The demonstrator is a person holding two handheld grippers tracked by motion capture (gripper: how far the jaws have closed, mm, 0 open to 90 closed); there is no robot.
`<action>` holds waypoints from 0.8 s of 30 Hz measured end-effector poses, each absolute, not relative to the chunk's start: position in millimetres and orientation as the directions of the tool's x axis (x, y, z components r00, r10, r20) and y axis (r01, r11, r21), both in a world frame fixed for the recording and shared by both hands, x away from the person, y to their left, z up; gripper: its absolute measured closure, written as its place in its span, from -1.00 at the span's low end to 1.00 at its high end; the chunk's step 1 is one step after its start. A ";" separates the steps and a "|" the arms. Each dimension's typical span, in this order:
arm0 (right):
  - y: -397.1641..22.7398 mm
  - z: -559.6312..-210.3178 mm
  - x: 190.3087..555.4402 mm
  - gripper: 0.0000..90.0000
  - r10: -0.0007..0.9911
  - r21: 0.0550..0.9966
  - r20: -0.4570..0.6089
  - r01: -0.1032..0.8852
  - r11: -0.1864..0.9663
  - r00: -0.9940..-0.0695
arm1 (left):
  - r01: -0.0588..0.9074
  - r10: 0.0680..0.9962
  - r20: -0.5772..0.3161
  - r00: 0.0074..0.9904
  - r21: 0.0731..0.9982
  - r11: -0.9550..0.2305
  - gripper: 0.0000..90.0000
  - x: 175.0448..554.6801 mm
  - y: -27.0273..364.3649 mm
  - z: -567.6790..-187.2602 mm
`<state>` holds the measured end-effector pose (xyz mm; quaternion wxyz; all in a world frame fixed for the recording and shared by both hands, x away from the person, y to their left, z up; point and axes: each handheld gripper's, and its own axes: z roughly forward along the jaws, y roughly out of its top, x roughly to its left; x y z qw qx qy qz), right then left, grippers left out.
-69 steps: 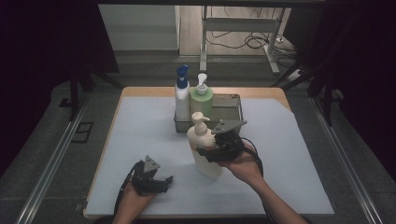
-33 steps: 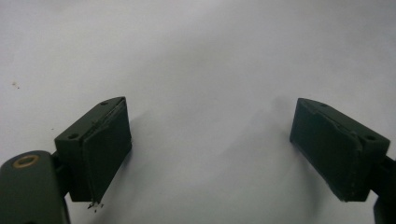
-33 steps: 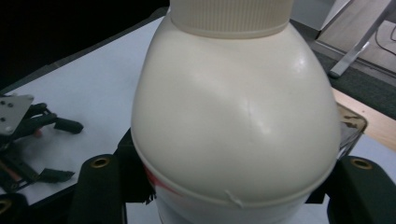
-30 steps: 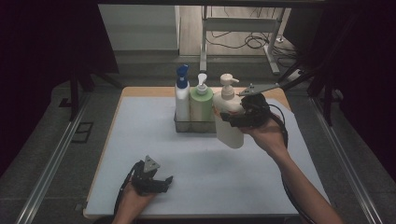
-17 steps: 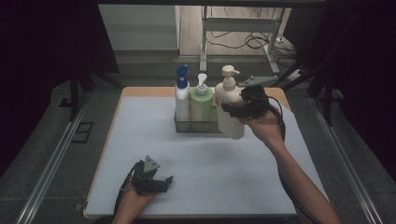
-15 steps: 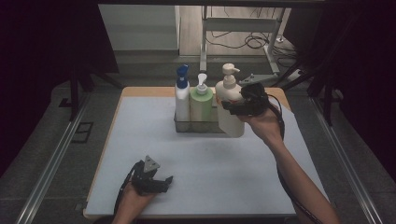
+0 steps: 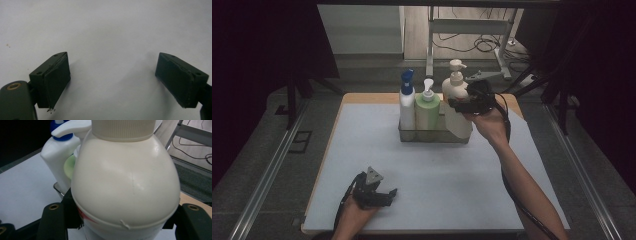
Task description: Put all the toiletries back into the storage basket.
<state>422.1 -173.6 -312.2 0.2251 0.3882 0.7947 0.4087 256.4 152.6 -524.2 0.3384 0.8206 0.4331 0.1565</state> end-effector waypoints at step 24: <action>-165.0 -333.9 466.4 -0.17 0.840 0.833 -0.033 0.449 0.323 -0.542 | 0.604 0.818 -0.039 0.574 0.694 -0.391 -0.73 256.4 152.5 -524.5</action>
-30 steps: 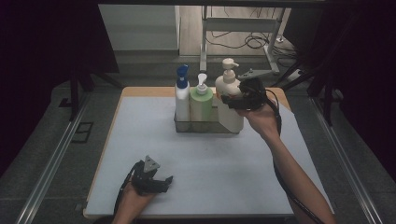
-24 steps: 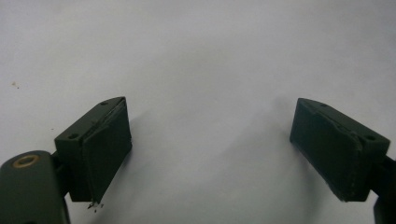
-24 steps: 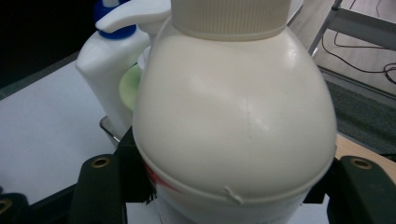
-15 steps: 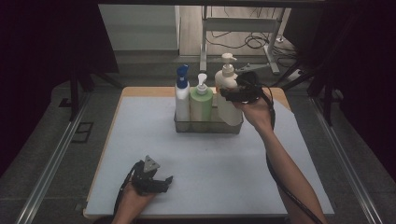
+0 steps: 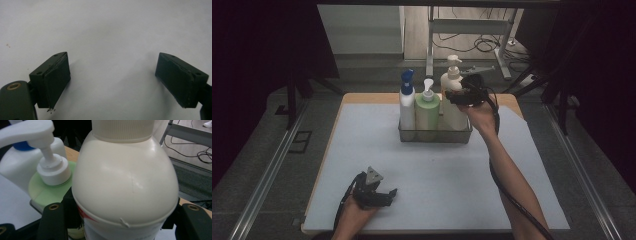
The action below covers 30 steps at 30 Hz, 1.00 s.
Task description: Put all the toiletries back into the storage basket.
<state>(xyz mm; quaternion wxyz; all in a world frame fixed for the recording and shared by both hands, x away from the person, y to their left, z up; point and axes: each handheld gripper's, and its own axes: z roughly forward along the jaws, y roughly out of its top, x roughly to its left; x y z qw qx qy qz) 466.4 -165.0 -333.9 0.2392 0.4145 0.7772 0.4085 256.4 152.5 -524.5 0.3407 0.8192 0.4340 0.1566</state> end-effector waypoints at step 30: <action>-166.8 -372.4 482.3 -0.17 0.855 0.825 -0.037 0.466 0.318 -0.518 | 0.606 0.817 -0.039 0.575 0.691 -0.394 -0.73 256.3 152.8 -524.3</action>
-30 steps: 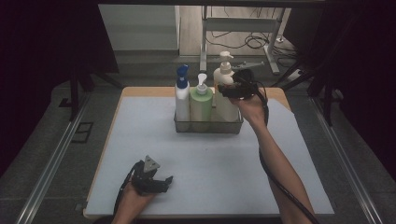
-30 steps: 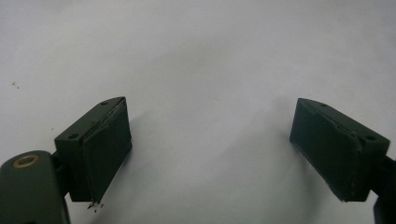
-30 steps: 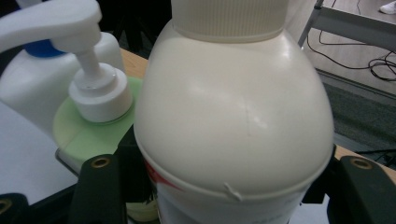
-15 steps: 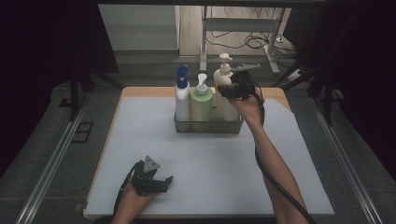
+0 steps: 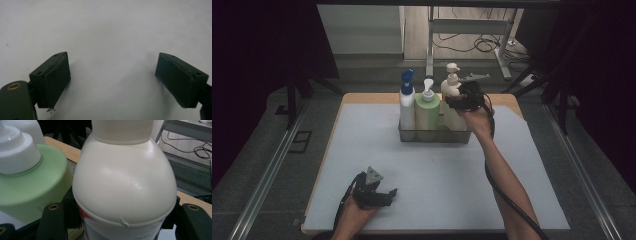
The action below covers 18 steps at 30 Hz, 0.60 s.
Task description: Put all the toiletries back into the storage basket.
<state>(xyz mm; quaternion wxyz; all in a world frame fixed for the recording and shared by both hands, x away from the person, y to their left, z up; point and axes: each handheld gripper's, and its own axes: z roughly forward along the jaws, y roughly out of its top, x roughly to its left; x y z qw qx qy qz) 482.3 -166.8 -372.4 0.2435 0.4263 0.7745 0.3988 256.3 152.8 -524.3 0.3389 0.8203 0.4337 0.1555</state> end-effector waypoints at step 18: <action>-173.4 -381.2 471.2 -0.17 0.850 0.819 -0.028 0.475 0.322 -0.527 | 0.606 0.817 -0.039 0.576 0.691 -0.394 -0.73 256.3 152.7 -524.3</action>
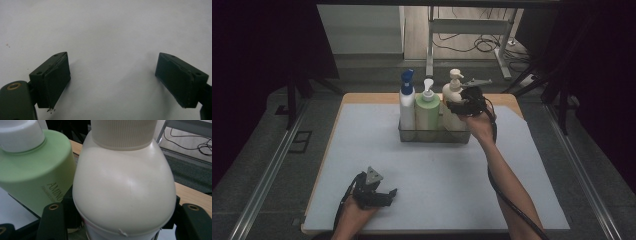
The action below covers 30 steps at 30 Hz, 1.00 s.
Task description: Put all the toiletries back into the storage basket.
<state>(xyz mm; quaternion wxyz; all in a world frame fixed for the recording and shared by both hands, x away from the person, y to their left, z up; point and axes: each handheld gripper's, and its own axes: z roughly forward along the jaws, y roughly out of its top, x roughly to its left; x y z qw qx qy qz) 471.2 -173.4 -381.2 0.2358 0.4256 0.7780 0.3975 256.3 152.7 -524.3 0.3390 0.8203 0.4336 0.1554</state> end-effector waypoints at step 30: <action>-182.9 -405.2 461.0 -0.18 0.851 0.797 -0.014 0.508 0.326 -0.524 | 0.605 0.816 -0.039 0.576 0.691 -0.394 -0.73 256.3 152.7 -524.4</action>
